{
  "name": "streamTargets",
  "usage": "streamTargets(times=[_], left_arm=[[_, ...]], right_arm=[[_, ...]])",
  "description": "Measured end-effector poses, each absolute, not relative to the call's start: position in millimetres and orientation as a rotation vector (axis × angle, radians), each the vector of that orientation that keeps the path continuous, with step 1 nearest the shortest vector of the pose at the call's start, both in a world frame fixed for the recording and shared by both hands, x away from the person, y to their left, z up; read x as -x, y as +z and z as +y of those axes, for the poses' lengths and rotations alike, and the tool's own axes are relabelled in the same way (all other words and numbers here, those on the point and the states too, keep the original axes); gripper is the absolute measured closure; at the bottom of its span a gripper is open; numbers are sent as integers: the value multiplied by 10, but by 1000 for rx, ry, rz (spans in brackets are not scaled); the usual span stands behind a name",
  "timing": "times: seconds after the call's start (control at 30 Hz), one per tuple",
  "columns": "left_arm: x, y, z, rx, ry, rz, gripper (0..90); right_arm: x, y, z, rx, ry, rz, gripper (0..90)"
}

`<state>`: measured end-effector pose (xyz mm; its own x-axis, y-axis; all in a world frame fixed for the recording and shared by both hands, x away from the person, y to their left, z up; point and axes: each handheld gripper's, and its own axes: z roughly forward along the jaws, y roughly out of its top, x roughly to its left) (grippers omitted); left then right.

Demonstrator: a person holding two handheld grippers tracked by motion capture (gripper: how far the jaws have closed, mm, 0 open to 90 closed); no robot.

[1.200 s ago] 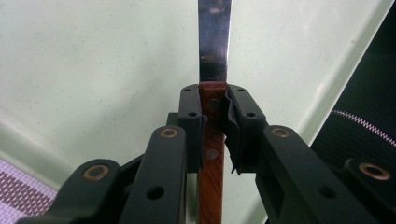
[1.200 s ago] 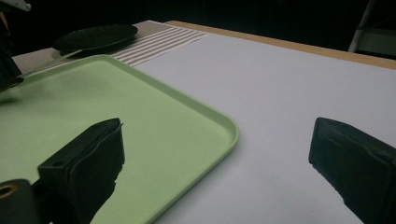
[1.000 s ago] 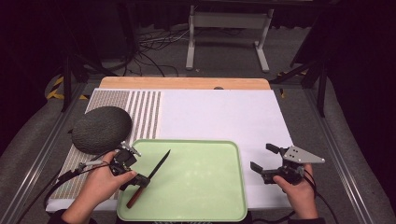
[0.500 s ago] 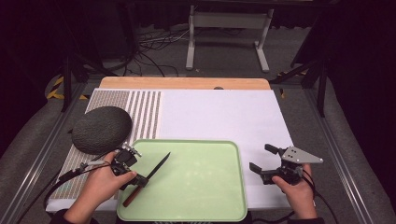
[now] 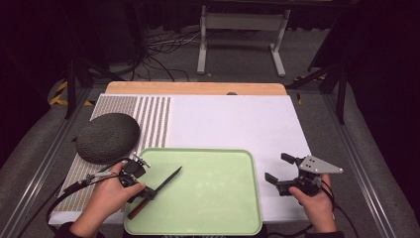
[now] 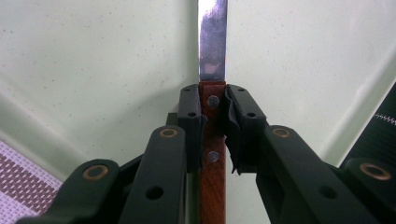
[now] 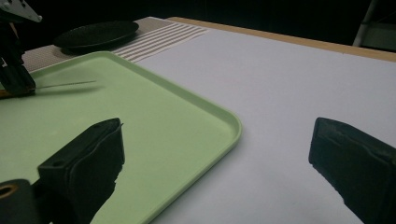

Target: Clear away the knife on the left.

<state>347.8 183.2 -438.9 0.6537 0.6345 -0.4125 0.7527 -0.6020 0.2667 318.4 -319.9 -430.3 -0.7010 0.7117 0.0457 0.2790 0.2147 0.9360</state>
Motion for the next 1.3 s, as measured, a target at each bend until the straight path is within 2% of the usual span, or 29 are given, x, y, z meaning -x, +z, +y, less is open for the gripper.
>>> streamTargets(times=[0.2, 0.3, 0.43, 0.47, 0.5, 0.6, 0.7, 0.73, 0.87, 0.97, 1.0, 1.07, 1.17, 1.3], left_arm=[[-3479, -4399, 1827, -2459, -382, 1088, 772], [-3476, -4383, 1831, -2456, -389, 1084, 744], [-3475, -4368, 1833, -2465, -357, 1061, 648], [-3467, -4353, 1828, -2459, -332, 1047, 648], [-3461, -4339, 1824, -2447, -319, 1043, 581], [-3448, -4289, 1810, -2424, -264, 986, 464], [-3442, -4268, 1781, -2397, -200, 868, 384], [-3435, -4268, 1766, -2390, -196, 849, 387], [-3424, -4283, 1718, -2378, -149, 725, 458], [-3408, -4294, 1690, -2386, -150, 655, 634], [-3404, -4303, 1677, -2394, -149, 634, 720], [-3401, -4335, 1648, -2420, -143, 600, 803], [-3403, -4400, 1614, -2475, -136, 596, 889], [-3410, -4426, 1606, -2513, -145, 571, 900]], right_arm=[[-3187, -4307, -3191, -917, 1489, 2104, 42], [-3185, -4306, -3198, -922, 1489, 2102, 42], [-3182, -4304, -3209, -932, 1499, 2094, 42], [-3182, -4304, -3209, -932, 1499, 2094, 42], [-3182, -4304, -3208, -931, 1500, 2094, 42], [-3186, -4307, -3201, -928, 1499, 2099, 42], [-3187, -4308, -3196, -926, 1496, 2103, 42], [-3187, -4309, -3195, -926, 1496, 2104, 42], [-3186, -4309, -3193, -925, 1496, 2104, 42], [-3186, -4309, -3195, -924, 1497, 2104, 42], [-3186, -4310, -3194, -925, 1497, 2104, 42], [-3186, -4310, -3191, -923, 1497, 2106, 42], [-3186, -4311, -3188, -921, 1497, 2106, 42], [-3184, -4311, -3193, -922, 1497, 2106, 42]])
